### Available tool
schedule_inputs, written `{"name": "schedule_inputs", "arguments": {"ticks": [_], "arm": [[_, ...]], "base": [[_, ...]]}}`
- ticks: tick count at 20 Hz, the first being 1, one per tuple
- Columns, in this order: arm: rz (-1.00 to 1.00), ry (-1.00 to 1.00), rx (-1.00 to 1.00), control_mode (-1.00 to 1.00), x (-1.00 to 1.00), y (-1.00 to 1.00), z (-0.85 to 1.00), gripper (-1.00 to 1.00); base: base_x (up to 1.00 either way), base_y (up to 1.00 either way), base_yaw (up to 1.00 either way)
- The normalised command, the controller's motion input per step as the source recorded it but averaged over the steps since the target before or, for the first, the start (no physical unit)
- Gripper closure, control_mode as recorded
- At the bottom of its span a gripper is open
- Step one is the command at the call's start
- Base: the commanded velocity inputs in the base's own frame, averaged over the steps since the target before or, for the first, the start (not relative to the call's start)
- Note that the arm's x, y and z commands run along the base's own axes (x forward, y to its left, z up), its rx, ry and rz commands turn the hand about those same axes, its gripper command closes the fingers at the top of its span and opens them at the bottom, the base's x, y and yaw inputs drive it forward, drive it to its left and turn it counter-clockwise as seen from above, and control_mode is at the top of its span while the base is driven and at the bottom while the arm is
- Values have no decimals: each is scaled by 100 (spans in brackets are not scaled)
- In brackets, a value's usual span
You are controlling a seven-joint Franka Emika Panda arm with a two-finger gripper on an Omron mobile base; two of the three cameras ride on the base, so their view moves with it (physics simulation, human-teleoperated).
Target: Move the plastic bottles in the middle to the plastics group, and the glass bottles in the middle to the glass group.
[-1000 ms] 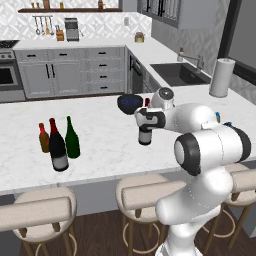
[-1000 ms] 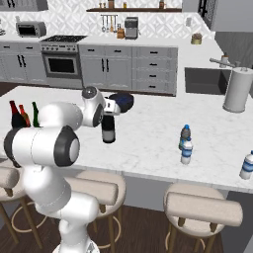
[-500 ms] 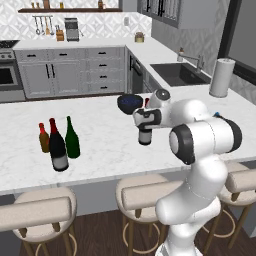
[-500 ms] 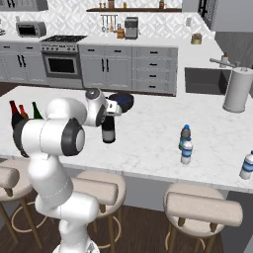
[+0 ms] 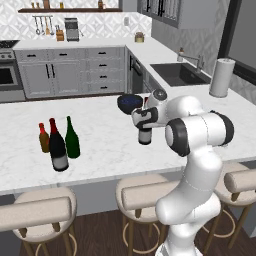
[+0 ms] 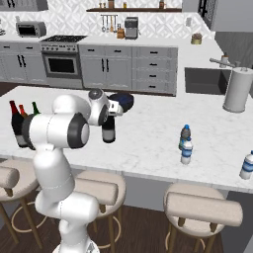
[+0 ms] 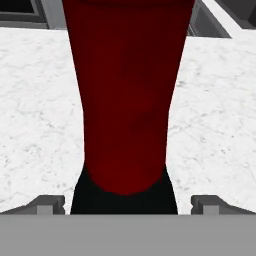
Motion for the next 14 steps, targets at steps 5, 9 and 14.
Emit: {"name": "schedule_inputs", "arguments": {"ticks": [5,9,14], "arm": [[0,0,0,-100,11,0,-15,-100],[0,0,0,-100,2,0,-7,100],[0,0,0,-100,-2,0,0,100]], "base": [[0,0,0],[0,0,0],[0,0,0]]}}
